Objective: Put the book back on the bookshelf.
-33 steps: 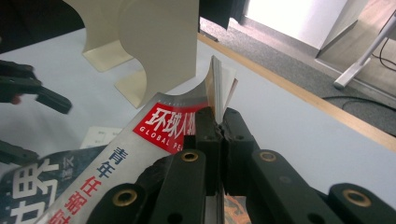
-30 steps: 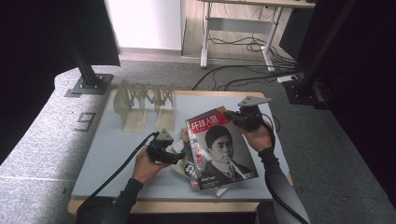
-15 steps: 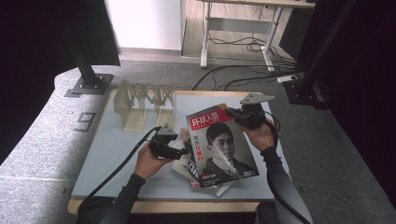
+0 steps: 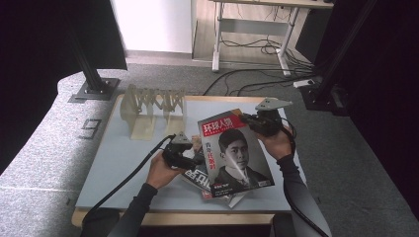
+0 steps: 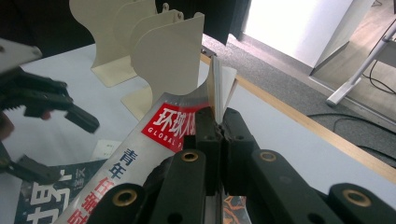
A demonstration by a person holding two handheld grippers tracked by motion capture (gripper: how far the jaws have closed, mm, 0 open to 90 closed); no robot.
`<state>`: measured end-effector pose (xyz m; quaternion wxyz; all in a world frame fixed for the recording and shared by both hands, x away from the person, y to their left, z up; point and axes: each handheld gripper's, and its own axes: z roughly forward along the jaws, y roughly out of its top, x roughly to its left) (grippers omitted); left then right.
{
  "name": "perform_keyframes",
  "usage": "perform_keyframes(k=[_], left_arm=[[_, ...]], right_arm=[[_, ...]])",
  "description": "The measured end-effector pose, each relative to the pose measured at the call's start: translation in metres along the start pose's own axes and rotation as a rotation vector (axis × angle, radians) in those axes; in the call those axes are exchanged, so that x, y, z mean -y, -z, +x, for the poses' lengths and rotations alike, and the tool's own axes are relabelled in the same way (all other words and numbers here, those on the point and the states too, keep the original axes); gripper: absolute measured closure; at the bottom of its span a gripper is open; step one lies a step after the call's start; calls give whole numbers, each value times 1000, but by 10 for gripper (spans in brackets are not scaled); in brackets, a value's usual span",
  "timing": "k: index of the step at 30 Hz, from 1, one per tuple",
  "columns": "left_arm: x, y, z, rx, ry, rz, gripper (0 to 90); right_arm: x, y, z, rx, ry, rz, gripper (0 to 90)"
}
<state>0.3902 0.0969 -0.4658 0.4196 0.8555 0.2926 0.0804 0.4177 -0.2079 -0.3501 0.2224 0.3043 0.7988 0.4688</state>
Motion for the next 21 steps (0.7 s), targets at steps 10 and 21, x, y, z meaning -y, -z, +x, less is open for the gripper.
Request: perform_keyframes(k=[10, 21], left_arm=[[3, -29, -4, 72, 27, 2, 238], [3, -38, -5, 151, 66, 10, 366]], right_arm=[[-2, -2, 4, -13, 9, -5, 859], [0, -3, 6, -24, 14, -9, 859]])
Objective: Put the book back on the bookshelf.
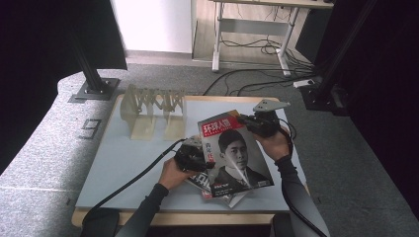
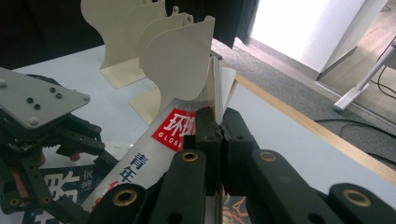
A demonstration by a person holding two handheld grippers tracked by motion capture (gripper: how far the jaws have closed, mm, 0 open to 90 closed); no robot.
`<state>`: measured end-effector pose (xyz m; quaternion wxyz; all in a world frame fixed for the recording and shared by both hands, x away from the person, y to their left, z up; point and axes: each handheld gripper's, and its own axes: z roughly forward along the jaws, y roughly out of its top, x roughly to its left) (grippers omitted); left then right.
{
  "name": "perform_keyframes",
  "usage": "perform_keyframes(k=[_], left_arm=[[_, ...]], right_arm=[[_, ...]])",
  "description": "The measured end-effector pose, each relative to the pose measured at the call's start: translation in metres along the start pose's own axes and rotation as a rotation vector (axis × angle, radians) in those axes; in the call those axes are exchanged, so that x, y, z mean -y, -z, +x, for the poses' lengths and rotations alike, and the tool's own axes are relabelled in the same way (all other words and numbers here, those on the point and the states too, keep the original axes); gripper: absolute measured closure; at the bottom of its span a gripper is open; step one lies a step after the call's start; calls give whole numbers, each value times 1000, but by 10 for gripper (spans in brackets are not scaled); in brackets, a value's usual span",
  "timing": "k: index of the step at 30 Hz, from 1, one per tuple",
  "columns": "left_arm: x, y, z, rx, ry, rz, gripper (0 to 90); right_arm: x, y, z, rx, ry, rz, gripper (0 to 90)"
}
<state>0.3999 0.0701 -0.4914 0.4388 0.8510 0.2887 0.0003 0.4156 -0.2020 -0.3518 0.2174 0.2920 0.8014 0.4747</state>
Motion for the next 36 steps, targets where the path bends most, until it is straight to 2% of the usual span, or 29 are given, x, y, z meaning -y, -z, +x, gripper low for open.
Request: perform_keyframes(k=[6, 16, 19, 23, 27, 36], left_arm=[[-1, 1, 2, 36, 44, 20, 477], [-7, 12, 0, 47, 44, 6, 637], [-8, 15, -1, 51, 39, 3, 665], [-10, 19, -2, 59, 53, -4, 691], [-14, 26, -4, 46, 60, -29, 715], [-21, 43, -6, 11, 37, -80, 768]], right_arm=[[1, 1, -1, -7, -3, -7, 859], [-1, 1, 2, -11, 5, -17, 859], [-2, 1, 2, -11, 9, -21, 859], [-4, 4, 1, -9, 11, -34, 859], [-5, 10, 0, -9, 5, -57, 859], [-10, 20, -5, 2, -2, -93, 857]])
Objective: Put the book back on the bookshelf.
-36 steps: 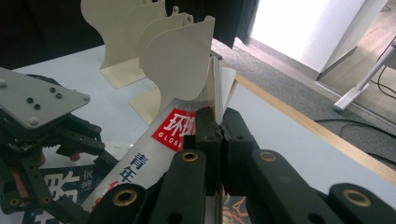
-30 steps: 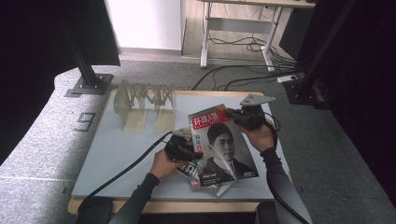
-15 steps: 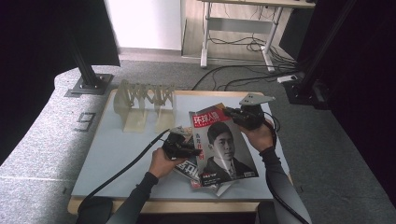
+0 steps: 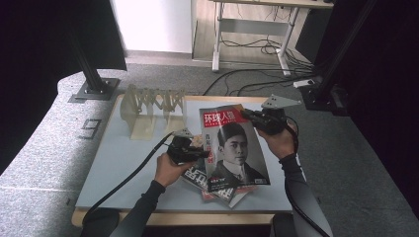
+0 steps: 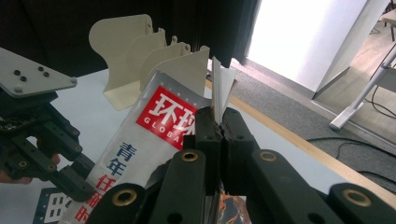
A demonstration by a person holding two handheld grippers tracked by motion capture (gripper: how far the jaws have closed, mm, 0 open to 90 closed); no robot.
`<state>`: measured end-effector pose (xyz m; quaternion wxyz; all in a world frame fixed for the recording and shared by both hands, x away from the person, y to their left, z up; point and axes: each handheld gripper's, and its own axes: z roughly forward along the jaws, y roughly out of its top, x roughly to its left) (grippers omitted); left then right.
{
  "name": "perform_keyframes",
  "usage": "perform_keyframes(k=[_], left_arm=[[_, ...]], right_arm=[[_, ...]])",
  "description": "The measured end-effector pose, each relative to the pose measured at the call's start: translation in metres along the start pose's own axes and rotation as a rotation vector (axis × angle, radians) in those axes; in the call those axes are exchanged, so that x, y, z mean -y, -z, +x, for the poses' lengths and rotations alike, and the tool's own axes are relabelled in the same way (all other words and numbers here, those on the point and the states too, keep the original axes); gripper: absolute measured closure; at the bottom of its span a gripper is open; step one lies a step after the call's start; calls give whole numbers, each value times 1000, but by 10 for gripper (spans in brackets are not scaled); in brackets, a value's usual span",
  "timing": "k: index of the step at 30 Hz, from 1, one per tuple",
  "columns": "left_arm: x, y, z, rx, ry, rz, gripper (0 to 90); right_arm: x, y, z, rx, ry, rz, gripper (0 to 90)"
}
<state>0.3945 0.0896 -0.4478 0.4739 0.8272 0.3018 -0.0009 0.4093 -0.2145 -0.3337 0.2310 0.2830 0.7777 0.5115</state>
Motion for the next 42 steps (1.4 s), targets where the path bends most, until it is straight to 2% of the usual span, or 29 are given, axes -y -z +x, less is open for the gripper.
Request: perform_keyframes(k=[8, 14, 23, 30, 35, 37, 42], left_arm=[[-4, 12, -4, -34, -46, -41, 799], [-8, 23, -9, -83, -100, -93, 824], [-10, 33, -14, -130, -166, -149, 857], [-10, 40, -20, -183, -234, -192, 878], [-6, 39, -22, -183, -265, -165, 875], [-4, 39, -22, -172, -259, -177, 875], [-2, 40, -23, -154, -274, -176, 868]], right_arm=[[-5, 6, -3, 12, -6, -17, 857], [-9, 11, -6, 19, -19, -45, 856], [-15, 20, -9, 22, -32, -87, 857], [-20, 28, -12, 29, -40, -121, 857], [-21, 30, -11, 27, -30, -119, 857], [-19, 30, -10, 24, -29, -118, 856], [-13, 32, -13, 19, -34, -122, 851]])
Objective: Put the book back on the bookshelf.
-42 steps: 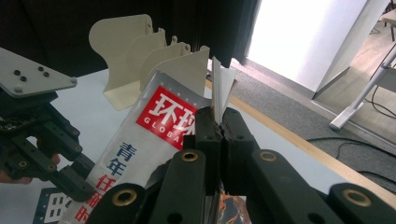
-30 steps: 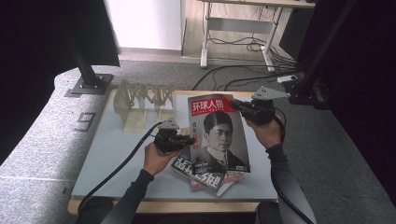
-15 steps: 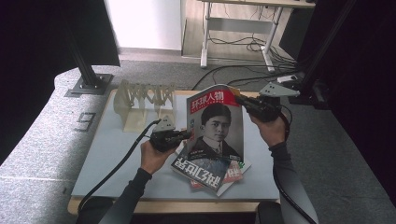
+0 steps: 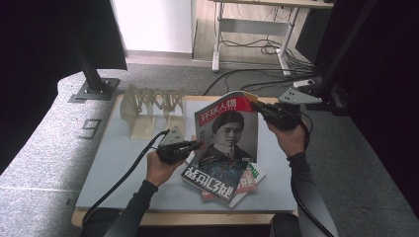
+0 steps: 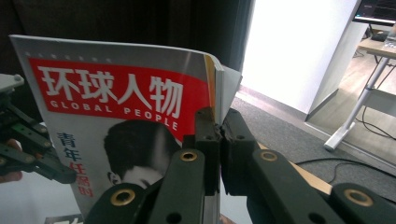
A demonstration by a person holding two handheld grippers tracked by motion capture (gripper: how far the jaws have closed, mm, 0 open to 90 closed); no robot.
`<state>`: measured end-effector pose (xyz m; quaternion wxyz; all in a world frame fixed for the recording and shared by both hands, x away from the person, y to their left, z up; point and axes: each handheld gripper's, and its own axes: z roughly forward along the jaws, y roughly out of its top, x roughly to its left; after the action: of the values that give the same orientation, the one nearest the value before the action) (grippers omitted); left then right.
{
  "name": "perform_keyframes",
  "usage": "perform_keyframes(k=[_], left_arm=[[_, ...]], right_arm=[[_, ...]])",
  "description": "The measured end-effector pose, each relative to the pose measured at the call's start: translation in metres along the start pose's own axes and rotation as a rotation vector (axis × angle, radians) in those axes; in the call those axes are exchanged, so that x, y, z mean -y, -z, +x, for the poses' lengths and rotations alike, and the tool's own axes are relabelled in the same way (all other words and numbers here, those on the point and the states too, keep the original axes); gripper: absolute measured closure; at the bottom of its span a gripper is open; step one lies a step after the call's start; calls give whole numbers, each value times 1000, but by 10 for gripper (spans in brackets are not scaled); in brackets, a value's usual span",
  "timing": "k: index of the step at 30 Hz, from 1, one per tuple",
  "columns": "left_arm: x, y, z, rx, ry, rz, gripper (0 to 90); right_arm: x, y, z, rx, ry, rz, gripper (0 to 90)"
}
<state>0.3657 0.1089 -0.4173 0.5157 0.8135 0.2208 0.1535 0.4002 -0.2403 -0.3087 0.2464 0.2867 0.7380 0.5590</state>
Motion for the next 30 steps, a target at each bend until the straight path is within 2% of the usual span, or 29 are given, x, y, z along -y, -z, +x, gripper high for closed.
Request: perform_keyframes(k=[10, 21, 27, 30], left_arm=[[-3, -10, -5, 17, -22, 5, 793], [-4, -17, -3, -2, -8, 16, 715], [-16, -14, 2, 14, 22, -28, 683], [-25, -12, 4, 16, 21, -17, 682]], right_arm=[[7, 5, 0, -1, 6, 6, 844], [10, 9, 1, 11, 10, -5, 847], [12, 11, 0, 8, 8, -10, 847], [13, 11, 0, 6, 8, -12, 847]])
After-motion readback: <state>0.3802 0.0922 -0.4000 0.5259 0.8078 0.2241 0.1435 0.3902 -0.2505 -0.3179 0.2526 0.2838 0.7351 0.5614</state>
